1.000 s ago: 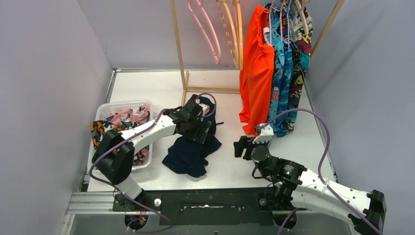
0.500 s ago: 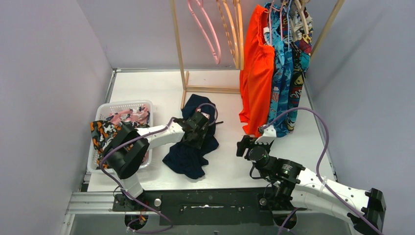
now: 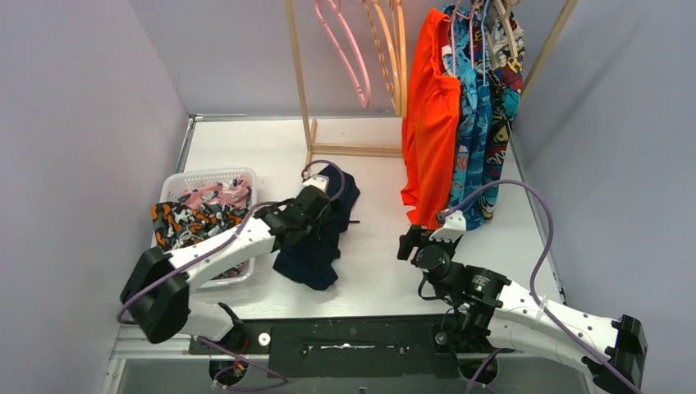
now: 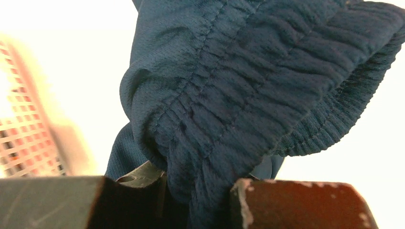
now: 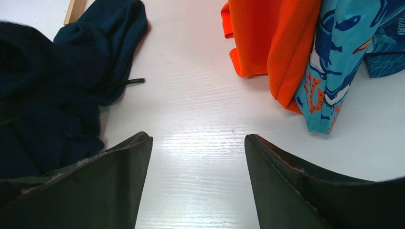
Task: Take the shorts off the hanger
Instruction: Pick up the shorts at the center of the board, then place the shorts in the basket.
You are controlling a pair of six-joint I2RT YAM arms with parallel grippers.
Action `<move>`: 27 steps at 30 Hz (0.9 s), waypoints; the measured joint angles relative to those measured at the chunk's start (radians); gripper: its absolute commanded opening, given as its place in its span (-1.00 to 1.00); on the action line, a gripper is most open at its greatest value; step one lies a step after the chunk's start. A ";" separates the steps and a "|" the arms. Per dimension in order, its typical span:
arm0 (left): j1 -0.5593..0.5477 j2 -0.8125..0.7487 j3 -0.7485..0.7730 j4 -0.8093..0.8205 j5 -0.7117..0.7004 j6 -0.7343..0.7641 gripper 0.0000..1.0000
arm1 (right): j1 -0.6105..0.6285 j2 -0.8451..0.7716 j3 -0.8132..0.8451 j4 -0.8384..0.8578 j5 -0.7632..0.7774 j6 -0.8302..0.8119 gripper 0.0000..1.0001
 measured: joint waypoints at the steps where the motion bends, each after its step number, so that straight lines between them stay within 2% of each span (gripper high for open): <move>1: 0.000 -0.042 0.000 0.001 -0.012 0.004 -1.00 | 0.000 0.005 0.000 0.000 0.000 0.003 0.44; 8: 0.002 -0.334 0.001 0.037 -0.064 0.072 -1.00 | 0.000 0.028 0.000 0.017 0.000 0.008 0.45; 11: 0.008 -0.410 0.026 0.023 -0.106 0.103 -1.00 | -0.001 0.035 0.000 0.035 0.002 0.002 0.46; 19: 0.020 -0.447 0.177 -0.063 -0.244 0.188 -1.00 | -0.002 0.065 0.000 0.075 0.000 -0.011 0.46; 27: 0.022 -0.466 0.278 -0.130 -0.391 0.204 -1.00 | -0.002 0.076 0.000 0.084 -0.005 -0.011 0.47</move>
